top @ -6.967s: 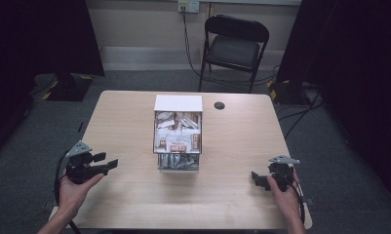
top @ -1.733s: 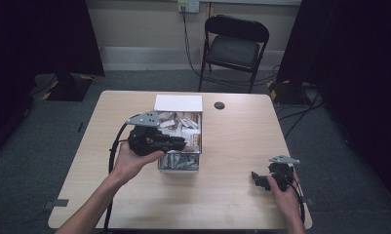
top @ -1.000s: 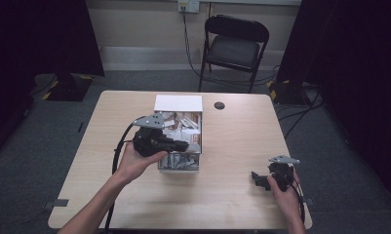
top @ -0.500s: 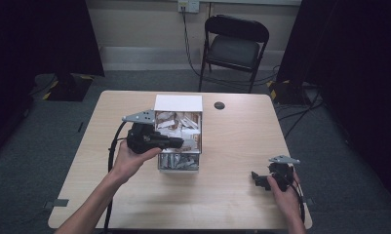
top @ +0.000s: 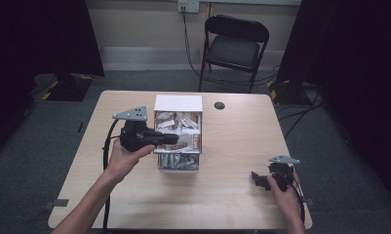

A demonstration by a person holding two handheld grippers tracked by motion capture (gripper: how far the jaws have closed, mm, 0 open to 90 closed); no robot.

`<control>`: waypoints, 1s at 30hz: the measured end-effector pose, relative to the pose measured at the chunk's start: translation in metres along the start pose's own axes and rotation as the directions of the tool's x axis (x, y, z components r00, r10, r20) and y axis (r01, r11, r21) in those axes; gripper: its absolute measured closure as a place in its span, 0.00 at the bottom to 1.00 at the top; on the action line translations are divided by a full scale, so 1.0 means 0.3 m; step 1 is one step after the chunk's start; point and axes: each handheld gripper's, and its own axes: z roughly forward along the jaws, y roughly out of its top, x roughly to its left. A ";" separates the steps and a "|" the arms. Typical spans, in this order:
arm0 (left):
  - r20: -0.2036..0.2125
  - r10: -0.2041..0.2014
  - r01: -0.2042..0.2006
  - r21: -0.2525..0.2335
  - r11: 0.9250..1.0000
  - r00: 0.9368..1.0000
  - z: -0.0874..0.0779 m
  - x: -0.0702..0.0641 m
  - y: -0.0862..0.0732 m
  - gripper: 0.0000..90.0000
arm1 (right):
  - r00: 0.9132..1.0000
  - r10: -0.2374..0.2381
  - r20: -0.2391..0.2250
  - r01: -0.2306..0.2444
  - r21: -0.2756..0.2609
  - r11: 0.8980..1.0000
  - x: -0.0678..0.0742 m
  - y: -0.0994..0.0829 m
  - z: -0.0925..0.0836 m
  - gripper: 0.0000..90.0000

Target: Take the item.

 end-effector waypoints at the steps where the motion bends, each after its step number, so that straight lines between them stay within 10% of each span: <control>1: 0.000 0.006 -0.006 0.003 1.000 1.000 -0.002 -0.001 0.002 1.00 | 1.000 0.000 0.000 0.000 0.000 1.000 0.000 0.000 0.000 0.00; 30: -0.055 0.028 -0.032 -0.080 0.996 0.998 -0.130 -0.022 0.050 1.00 | 1.000 0.000 0.000 0.000 0.000 1.000 0.000 0.000 0.000 0.00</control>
